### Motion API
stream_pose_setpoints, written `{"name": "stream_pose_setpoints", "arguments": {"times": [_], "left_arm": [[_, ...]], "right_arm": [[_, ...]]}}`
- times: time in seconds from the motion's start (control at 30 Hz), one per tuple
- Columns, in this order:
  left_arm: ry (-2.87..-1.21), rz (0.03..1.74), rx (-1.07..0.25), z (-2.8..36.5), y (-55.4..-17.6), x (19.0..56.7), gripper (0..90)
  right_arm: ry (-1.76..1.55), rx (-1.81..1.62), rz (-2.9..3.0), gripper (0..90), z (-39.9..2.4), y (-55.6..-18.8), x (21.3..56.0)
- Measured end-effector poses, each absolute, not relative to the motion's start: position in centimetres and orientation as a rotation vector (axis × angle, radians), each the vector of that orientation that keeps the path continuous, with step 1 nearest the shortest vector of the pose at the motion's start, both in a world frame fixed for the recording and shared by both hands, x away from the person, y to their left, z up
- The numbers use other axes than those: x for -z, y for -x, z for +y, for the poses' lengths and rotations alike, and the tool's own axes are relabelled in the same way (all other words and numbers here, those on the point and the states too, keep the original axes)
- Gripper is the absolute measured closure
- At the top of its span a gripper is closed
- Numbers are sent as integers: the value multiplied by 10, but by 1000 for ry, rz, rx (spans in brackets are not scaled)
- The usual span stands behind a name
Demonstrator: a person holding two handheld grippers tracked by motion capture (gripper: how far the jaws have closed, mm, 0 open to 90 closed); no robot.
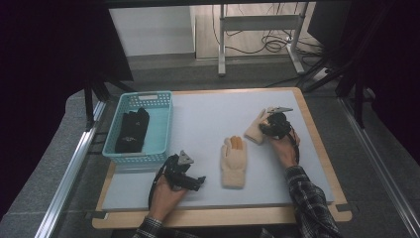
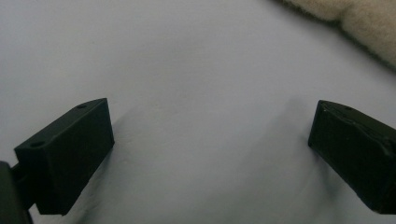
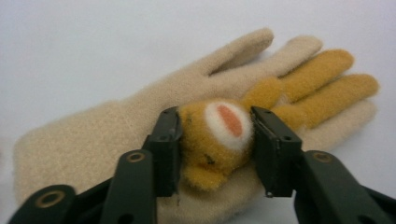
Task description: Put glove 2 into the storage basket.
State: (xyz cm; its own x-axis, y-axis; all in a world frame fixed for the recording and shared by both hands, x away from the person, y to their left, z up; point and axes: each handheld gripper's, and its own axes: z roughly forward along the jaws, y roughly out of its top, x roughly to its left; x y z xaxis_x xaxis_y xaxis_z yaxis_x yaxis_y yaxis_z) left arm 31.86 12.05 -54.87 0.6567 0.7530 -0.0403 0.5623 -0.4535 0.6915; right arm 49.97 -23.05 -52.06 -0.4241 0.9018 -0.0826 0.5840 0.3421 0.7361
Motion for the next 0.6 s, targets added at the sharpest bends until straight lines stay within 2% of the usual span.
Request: {"name": "stream_pose_setpoints", "arguments": {"times": [0.1, 0.6], "left_arm": [[-2182, 1014, -356, 120, -319, 549, 4], [-2182, 1015, -356, 120, -318, 549, 4]], "right_arm": [[-1266, -854, 2139, 588, -231, -497, 515], [-1132, -1023, 2187, 582, -241, -464, 469]]}}
